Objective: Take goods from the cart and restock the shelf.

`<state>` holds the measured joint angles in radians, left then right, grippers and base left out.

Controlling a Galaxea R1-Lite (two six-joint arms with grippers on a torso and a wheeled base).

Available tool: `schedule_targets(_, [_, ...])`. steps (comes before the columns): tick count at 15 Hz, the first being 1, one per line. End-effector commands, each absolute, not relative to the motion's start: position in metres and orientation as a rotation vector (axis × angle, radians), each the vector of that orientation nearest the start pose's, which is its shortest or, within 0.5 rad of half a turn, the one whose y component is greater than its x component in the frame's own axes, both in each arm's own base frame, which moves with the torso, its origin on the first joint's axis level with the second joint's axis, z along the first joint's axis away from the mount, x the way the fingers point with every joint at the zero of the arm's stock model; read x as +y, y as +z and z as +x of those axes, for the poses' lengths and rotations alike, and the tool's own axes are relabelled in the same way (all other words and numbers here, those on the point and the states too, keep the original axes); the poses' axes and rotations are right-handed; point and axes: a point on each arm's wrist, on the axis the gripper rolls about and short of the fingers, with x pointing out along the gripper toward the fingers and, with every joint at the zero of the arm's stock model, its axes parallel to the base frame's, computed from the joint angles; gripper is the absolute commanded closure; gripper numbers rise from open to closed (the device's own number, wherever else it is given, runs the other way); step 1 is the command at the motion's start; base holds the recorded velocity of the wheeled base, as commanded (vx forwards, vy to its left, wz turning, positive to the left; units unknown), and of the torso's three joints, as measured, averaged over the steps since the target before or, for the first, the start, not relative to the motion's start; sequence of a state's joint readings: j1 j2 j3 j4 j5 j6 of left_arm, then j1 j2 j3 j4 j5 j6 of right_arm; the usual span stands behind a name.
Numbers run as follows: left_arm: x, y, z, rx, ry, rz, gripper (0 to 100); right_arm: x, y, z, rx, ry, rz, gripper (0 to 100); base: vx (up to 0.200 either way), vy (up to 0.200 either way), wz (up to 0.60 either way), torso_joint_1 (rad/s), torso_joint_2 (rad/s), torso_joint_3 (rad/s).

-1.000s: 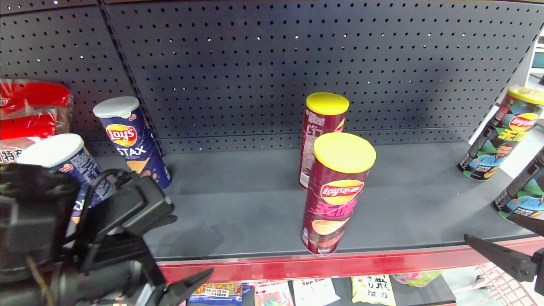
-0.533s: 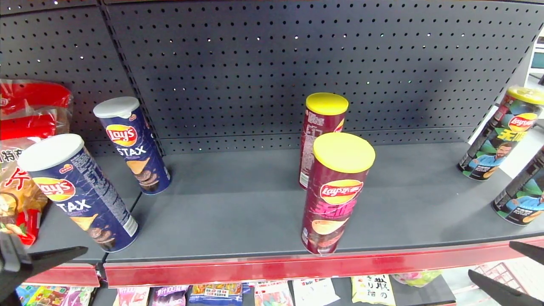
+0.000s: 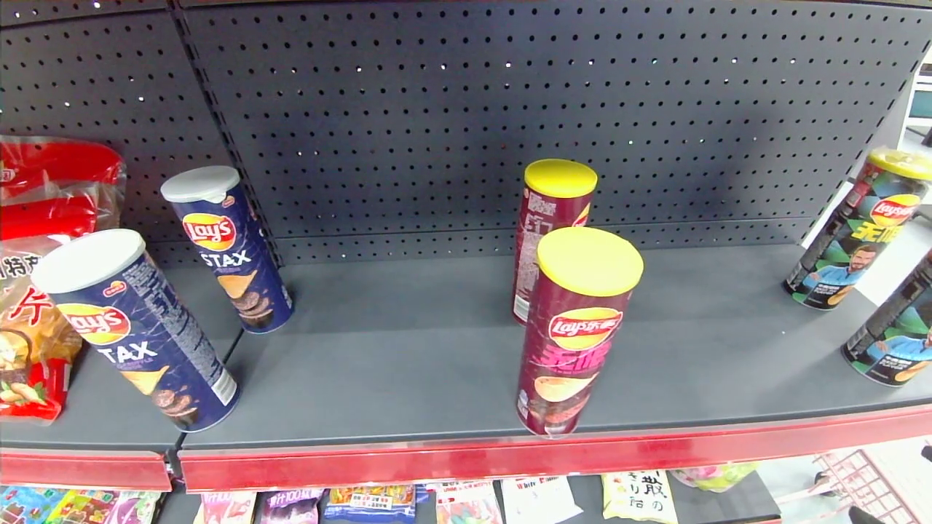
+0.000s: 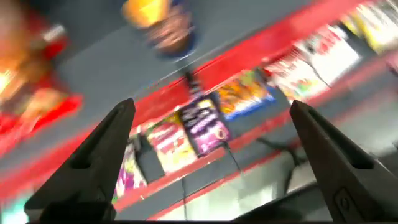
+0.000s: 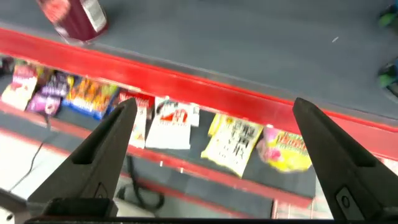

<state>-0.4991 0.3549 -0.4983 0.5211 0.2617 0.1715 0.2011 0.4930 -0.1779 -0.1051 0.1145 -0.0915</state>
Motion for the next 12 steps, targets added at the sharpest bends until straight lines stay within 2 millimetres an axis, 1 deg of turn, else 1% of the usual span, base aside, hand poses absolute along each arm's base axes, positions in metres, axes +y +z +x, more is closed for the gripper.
schedule_targets(1, [0.023,0.145,-0.064,0.203,-0.004,0.141,0,0.001,0.125,-0.004,0.029,0.276,-0.095,0,0.0,0.0,0.0,0.0,0.0,0.0])
schedule_targets(2, [0.023,0.145,-0.066,0.192,0.012,0.107,0,-0.001,0.123,-0.01,0.016,0.211,-0.095,0,0.0,0.0,0.0,0.0,0.0,0.0])
schedule_targets(3, [0.023,0.145,-0.065,0.19,0.019,0.079,0,-0.003,0.119,-0.017,0.048,0.146,-0.085,0,0.0,0.0,0.0,0.0,0.0,0.0])
schedule_targets(5, [0.022,0.139,-0.061,0.209,0.004,0.072,0,-0.004,0.116,-0.025,0.113,0.115,-0.059,0,0.0,0.0,0.0,0.0,0.0,0.0])
schedule_targets(6, [0.021,0.138,-0.058,0.19,-0.007,0.063,0,-0.005,0.116,-0.029,0.121,0.107,-0.059,0,0.0,0.0,0.0,0.0,0.0,0.0])
schedule_targets(7, [0.017,0.126,-0.044,0.036,-0.154,0.028,0,-0.005,0.114,-0.033,0.132,0.058,-0.06,0,0.0,0.0,0.0,0.0,0.0,0.0])
schedule_targets(8, [0.016,0.119,-0.042,0.004,-0.19,0.026,0,-0.005,0.111,-0.032,0.14,0.042,-0.063,0,0.0,0.0,0.0,0.0,0.0,0.0])
schedule_targets(9, [0.014,0.098,-0.035,0.049,-0.203,0.048,0,-0.006,0.108,-0.031,0.154,-0.012,-0.065,0,0.0,0.0,0.0,0.0,0.0,0.0])
schedule_targets(10, [0.014,0.09,-0.031,0.064,-0.17,0.06,0,-0.006,0.107,-0.031,0.158,-0.064,-0.067,0,0.0,0.0,0.0,0.0,0.0,0.0])
schedule_targets(12, [0.014,0.086,-0.029,0.057,-0.093,0.063,0,-0.004,0.113,-0.026,0.209,-0.134,-0.066,0,0.0,0.0,0.0,0.0,0.0,0.0])
